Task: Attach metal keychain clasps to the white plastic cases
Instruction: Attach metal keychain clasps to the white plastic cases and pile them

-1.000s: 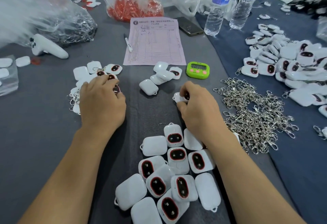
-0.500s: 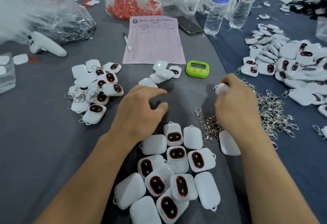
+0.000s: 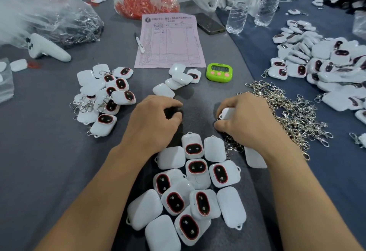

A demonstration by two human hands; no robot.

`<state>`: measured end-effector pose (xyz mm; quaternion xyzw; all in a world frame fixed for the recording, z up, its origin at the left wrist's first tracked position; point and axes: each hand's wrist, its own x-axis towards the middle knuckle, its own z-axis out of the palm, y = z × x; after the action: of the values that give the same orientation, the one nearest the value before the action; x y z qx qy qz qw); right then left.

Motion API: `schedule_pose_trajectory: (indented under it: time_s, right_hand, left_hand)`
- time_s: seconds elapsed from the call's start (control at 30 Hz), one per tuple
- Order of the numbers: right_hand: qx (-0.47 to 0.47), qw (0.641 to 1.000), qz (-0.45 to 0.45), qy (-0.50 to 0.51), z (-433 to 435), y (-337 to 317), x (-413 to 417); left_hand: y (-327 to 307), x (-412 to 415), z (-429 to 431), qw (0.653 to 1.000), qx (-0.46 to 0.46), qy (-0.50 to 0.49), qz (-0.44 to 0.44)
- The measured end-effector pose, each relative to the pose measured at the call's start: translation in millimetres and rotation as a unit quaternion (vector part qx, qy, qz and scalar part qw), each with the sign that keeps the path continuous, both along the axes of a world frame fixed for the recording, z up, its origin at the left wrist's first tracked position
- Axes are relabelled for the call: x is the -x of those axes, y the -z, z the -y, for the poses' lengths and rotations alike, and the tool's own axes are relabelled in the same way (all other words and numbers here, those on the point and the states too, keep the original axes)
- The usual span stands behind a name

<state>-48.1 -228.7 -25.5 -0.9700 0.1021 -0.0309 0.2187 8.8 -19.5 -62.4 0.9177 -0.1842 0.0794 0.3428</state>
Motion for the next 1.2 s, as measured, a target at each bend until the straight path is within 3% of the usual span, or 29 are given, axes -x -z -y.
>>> schedule_pose_trajectory:
  time_s: [0.1, 0.17, 0.27, 0.37, 0.53, 0.67, 0.8, 1.0, 1.2]
  right_hand:
    - [-0.04, 0.999, 0.036, -0.002, -3.2, 4.1, -1.2]
    - [-0.129, 0.989, 0.073, 0.011, -10.3, 6.8, -3.3]
    - [-0.35, 0.929, 0.106, 0.051, -25.8, 7.6, -6.3]
    - [-0.493, 0.858, 0.111, 0.091, -34.6, 9.3, -6.5]
    - [-0.602, 0.783, 0.102, 0.119, -42.9, 6.3, -5.6]
    - [-0.641, 0.752, 0.091, 0.122, -47.0, 8.9, -5.5]
    - [-0.581, 0.8, 0.085, 0.125, -46.1, 12.7, -5.3]
    - [-0.477, 0.867, 0.086, 0.114, -39.6, 15.0, -9.5]
    - [-0.357, 0.922, 0.113, 0.094, -33.6, 17.7, -10.5]
  left_hand:
    - [-2.3, 4.1, 2.3, 1.0, 0.024, 0.01, -0.013]
    - [-5.2, 8.1, 6.8, 0.998, 0.057, 0.033, -0.024]
    - [-11.3, 13.8, 13.7, 0.988, 0.123, 0.076, -0.061]
    - [-12.4, 16.9, 16.5, 0.979, 0.153, 0.096, -0.094]
    - [-15.9, 17.7, 18.1, 0.964, 0.219, 0.055, -0.141]
    - [-15.7, 18.4, 20.0, 0.967, 0.2, 0.043, -0.153]
    - [-12.1, 18.0, 19.5, 0.968, 0.206, 0.032, -0.142]
    - [-13.6, 9.4, 16.9, 0.949, 0.283, -0.002, -0.141]
    - [-13.9, 9.5, 9.9, 0.958, 0.261, -0.001, -0.118]
